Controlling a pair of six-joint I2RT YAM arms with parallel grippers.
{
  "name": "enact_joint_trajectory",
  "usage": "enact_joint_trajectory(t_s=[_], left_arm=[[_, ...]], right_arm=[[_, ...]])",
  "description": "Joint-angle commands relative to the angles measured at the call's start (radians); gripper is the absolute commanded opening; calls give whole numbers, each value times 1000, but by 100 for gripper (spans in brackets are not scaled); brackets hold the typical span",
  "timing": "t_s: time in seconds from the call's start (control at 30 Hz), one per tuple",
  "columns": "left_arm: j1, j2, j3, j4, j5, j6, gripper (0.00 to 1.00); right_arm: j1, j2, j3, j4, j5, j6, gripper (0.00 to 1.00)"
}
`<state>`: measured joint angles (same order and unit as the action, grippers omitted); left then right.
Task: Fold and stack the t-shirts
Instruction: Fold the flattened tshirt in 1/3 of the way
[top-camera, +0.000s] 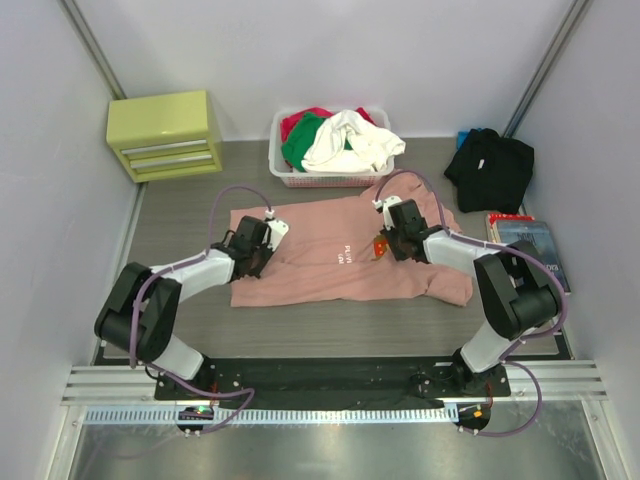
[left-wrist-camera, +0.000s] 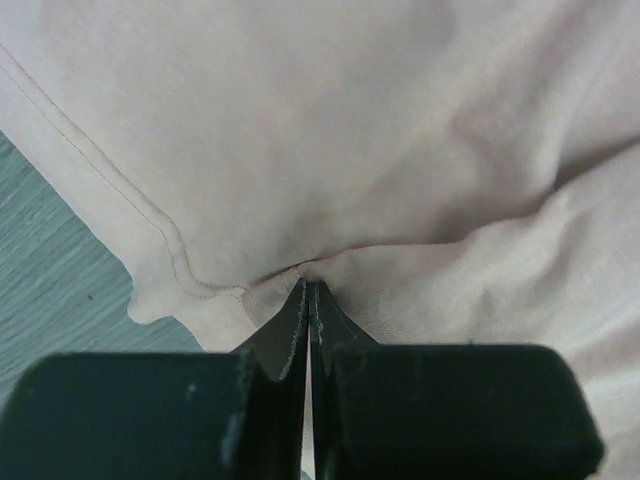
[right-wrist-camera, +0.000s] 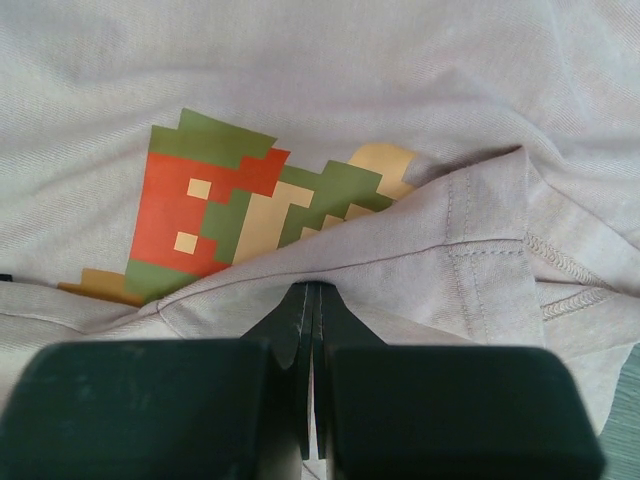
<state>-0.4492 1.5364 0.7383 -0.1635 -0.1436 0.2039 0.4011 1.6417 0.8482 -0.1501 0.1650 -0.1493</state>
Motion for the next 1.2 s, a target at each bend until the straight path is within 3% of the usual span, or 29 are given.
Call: enact_joint_trajectory(t_s=[0.0,0.13,0.33,0.5,0.7,0.8,0.9,0.93,0.97,1.0,1.07,1.1,1.17], left_arm=[[1,-96,-97,7,62,51,0],[1,-185,-143,22,65,87,0],[1,-277,-169,22,58,101,0],[1,-272,-180,34,13,115,0],[35,-317,-166,122,-125,86,0],[191,-347,-85,92,-1,20,0],[305,-273,30,-57,200,49,0],[326,-244,127,-114,247,67,0],[342,-211,181,-234,338,83,0],[381,-131,246,-298,393,80,0],[426,-37,444,-507,636,45,0],[476,0,491,-549,726,28,0],[489,106,613,-632,820,-1,0]], right_arm=[[24,-9,-47,-74,-94,24,1],[60,-60,-26,-146,-107,11,1],[215,-201,-74,-135,-44,1,1],[223,-282,-106,-126,-55,-12,1],[171,-436,-169,-42,93,-87,1],[-77,-513,-130,-39,-140,-9,1],[-260,-447,-23,-107,-312,-9,1],[-306,-407,91,-165,-387,-31,1],[-383,-345,163,-239,-561,-39,1],[-436,-225,236,-390,-685,-47,1],[-487,-85,475,-646,-927,-122,1],[-490,22,544,-714,-970,-148,1],[-490,90,707,-781,-970,-161,1]])
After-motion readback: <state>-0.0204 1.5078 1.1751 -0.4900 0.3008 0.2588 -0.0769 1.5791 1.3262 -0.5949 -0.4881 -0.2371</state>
